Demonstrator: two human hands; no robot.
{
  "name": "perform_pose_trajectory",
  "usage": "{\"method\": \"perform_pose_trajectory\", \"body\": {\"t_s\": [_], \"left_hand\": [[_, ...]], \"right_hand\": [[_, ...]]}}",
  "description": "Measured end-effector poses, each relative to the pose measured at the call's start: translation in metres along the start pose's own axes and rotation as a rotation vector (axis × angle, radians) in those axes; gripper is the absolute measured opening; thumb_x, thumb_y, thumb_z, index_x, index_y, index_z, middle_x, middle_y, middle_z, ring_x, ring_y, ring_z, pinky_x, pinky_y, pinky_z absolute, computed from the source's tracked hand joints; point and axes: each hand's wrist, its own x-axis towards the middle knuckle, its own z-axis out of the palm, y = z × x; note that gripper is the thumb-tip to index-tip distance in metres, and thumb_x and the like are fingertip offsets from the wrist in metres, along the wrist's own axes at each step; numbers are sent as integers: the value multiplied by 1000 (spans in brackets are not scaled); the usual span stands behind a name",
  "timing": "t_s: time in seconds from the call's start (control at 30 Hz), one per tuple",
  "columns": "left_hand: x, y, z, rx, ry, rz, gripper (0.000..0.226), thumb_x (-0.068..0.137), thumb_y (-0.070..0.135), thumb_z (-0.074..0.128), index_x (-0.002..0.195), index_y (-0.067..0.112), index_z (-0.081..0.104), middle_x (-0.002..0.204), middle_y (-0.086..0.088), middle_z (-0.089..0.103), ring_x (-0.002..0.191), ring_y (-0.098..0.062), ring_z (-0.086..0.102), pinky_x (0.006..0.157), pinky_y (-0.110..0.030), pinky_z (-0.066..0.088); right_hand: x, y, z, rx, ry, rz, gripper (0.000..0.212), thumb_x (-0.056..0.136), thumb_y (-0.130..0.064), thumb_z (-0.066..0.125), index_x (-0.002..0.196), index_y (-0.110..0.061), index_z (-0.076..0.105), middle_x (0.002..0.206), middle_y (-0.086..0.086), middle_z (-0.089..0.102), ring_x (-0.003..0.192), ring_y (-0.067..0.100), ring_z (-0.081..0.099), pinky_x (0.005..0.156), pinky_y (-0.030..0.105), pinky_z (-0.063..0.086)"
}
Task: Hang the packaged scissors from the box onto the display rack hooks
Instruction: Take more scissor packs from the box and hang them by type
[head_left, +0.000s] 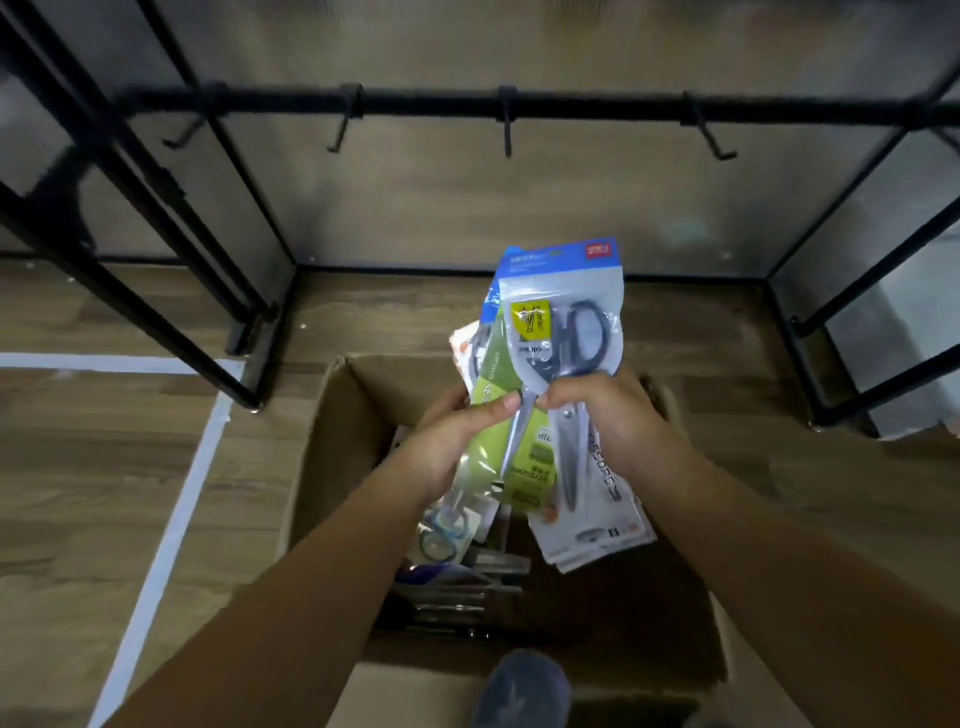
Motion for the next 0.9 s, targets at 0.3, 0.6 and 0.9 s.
{"method": "perform_pose_trajectory", "body": {"t_s": [0.3, 0.6, 0.9], "left_hand": [[-144, 235, 37, -50, -122, 57, 51, 73, 13, 75, 122, 16, 60, 111, -6, 71, 100, -25, 68, 71, -35, 58], [-292, 422, 74, -156, 79, 275, 69, 57, 1, 80, 122, -1, 56, 103, -17, 67, 88, -30, 67, 71, -38, 57], [-330, 482, 107, -307, -34, 238, 69, 64, 1, 75, 128, 11, 50, 103, -12, 68, 90, -33, 67, 80, -51, 54]], "right_hand": [[-124, -268, 42, -59, -41, 108, 18, 32, 2, 54, 22, -10, 46, 54, 4, 44, 62, 25, 38, 54, 23, 27], [-269, -474, 86, -157, -1, 41, 20, 39, 5, 58, 32, -2, 40, 51, 4, 37, 45, 20, 35, 50, 16, 27], [-303, -529, 82, 80, 51, -148, 16, 27, 3, 49, 42, -4, 47, 40, 0, 42, 43, 15, 42, 42, 13, 35]]}}
